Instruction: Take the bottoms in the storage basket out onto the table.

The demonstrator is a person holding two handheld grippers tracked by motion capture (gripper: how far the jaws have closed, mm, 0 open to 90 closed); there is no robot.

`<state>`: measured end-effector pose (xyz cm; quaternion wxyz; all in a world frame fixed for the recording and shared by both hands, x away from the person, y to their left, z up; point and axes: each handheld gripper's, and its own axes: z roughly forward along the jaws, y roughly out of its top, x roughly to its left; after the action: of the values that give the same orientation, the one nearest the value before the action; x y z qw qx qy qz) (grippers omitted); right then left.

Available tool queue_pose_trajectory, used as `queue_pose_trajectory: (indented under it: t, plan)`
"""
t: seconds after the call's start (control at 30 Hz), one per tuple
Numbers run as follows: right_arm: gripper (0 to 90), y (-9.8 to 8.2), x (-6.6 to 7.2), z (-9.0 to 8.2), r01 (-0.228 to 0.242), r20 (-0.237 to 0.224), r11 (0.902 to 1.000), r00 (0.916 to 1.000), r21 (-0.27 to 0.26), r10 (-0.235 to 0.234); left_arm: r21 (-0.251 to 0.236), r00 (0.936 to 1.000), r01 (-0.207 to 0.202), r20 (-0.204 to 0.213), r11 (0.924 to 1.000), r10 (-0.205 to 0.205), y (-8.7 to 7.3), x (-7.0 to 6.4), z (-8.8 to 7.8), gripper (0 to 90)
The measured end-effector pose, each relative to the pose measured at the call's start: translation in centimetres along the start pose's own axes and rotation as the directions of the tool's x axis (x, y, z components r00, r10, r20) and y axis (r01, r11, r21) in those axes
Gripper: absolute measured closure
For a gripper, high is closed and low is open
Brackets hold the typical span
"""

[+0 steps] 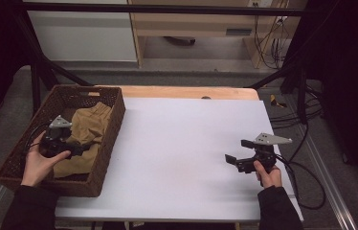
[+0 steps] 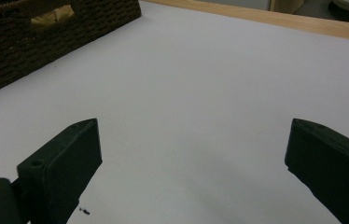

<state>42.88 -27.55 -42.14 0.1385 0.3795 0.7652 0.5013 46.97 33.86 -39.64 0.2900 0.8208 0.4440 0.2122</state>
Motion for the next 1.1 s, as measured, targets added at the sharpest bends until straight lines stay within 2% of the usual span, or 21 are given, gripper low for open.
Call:
queue_pose_trajectory:
  t: [0.1,0.3,0.4,0.5,0.8,0.97,1.1]
  plan:
    - [4.5,0.0,0.0,0.0,-0.001,-0.001,1.0,1.0,0.0,0.001,0.031,1.0,0.003,-0.009,0.9995,-0.003,-0.1,0.1,0.5,7.1]
    - [4.5,-0.1,0.1,0.2,-0.002,-0.003,1.0,1.0,0.003,0.002,0.044,0.9987,-0.038,-0.031,0.9983,0.04,0.0,0.1,0.9,11.1]
    - [4.5,-0.1,0.1,0.3,0.0,-0.002,0.9999,1.0,0.01,0.0,0.033,0.9959,-0.073,-0.051,0.9968,0.075,0.2,0.2,1.1,12.1]
    - [4.5,-0.1,0.1,0.3,-0.001,-0.002,0.9999,1.0,0.014,0.001,0.041,0.9942,-0.084,-0.063,0.9956,0.087,0.1,0.4,1.5,12.9]
    - [4.5,-0.1,0.1,0.3,-0.002,0.001,0.9999,1.0,0.013,0.002,0.102,0.9939,-0.068,-0.08,0.9925,0.076,-0.2,0.9,2.5,16.4]
    - [4.5,-0.1,0.1,0.3,-0.002,0.0,0.9999,1.0,0.015,0.002,0.128,0.9902,-0.098,-0.087,0.987,0.109,-0.3,0.8,2.8,22.6]
    - [4.5,-0.1,0.1,0.2,-0.002,0.0,1.0,1.0,0.007,0.002,0.151,0.9834,-0.131,-0.105,0.9798,0.148,-0.5,0.8,2.9,30.7]
